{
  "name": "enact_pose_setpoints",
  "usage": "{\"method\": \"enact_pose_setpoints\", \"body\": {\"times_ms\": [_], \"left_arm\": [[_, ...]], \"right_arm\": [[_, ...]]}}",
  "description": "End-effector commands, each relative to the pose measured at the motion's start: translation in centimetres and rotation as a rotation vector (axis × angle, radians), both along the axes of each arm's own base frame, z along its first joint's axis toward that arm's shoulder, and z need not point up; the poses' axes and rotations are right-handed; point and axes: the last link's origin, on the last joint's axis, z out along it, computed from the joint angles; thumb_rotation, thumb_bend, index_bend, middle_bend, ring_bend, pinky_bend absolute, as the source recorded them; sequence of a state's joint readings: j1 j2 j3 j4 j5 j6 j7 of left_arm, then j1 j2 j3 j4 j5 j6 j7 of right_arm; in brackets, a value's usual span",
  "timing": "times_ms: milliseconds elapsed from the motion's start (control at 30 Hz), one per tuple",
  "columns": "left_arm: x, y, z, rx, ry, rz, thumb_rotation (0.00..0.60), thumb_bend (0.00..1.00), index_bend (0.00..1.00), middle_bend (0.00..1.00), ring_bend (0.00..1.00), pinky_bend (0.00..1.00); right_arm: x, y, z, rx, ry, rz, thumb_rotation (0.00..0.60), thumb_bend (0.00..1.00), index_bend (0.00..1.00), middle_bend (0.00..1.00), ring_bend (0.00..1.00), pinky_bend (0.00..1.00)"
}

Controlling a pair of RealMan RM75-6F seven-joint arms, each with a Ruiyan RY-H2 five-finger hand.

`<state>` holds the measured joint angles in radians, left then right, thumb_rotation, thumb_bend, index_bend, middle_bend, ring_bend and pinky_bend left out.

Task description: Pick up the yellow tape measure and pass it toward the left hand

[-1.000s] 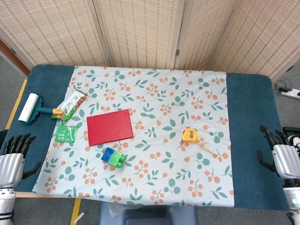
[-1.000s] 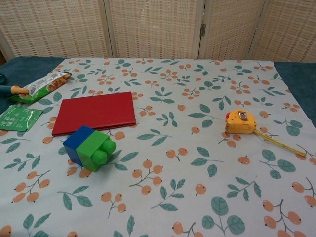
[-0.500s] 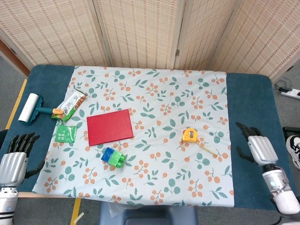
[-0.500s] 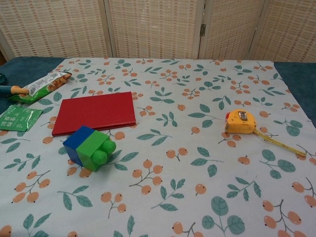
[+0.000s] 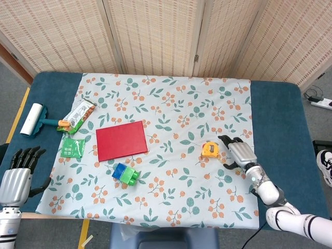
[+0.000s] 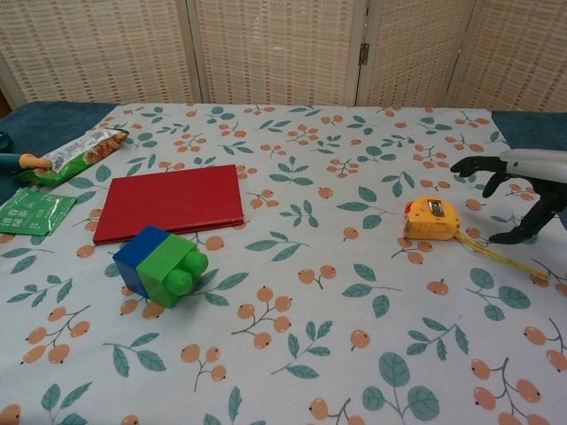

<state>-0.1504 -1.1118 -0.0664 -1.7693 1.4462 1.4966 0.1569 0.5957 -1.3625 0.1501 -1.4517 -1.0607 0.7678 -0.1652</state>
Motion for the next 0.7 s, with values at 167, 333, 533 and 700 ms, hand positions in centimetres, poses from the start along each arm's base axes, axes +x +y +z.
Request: {"method": "enact_pose_setpoints", "body": {"times_ms": [167, 333, 533, 700], "left_arm": [[0.0, 0.2, -0.1, 0.0, 0.002, 0.001, 0.6, 0.33, 0.19, 0.13, 0.11, 0.02], [-0.3, 0.2, 0.0, 0.002, 0.003, 0.01, 0.6, 0.33, 0.19, 0.13, 0.11, 0.02], [-0.6, 0.0, 0.1, 0.008, 0.005, 0.018, 0.6, 0.33, 0.19, 0.13, 0.11, 0.02], [-0.8, 0.0, 0.2, 0.011, 0.006, 0.022, 0.6, 0.33, 0.19, 0.13, 0.1, 0.02]], "right_arm": [[0.7, -2.1, -1.9, 0.005, 0.011, 0.0, 0.6, 0.28, 0.05, 0.16, 0.25, 0.1], [1.2, -2.9, -2.6, 0.012, 0.012, 0.008, 0.6, 0.28, 0.08, 0.18, 0.27, 0.11], [1.6, -3.4, -3.5, 0.023, 0.022, 0.02, 0.6, 0.29, 0.11, 0.22, 0.28, 0.11], [1.7, -3.6, -3.8, 0.026, 0.028, 0.025, 0.6, 0.34, 0.15, 0.24, 0.3, 0.11]]}}
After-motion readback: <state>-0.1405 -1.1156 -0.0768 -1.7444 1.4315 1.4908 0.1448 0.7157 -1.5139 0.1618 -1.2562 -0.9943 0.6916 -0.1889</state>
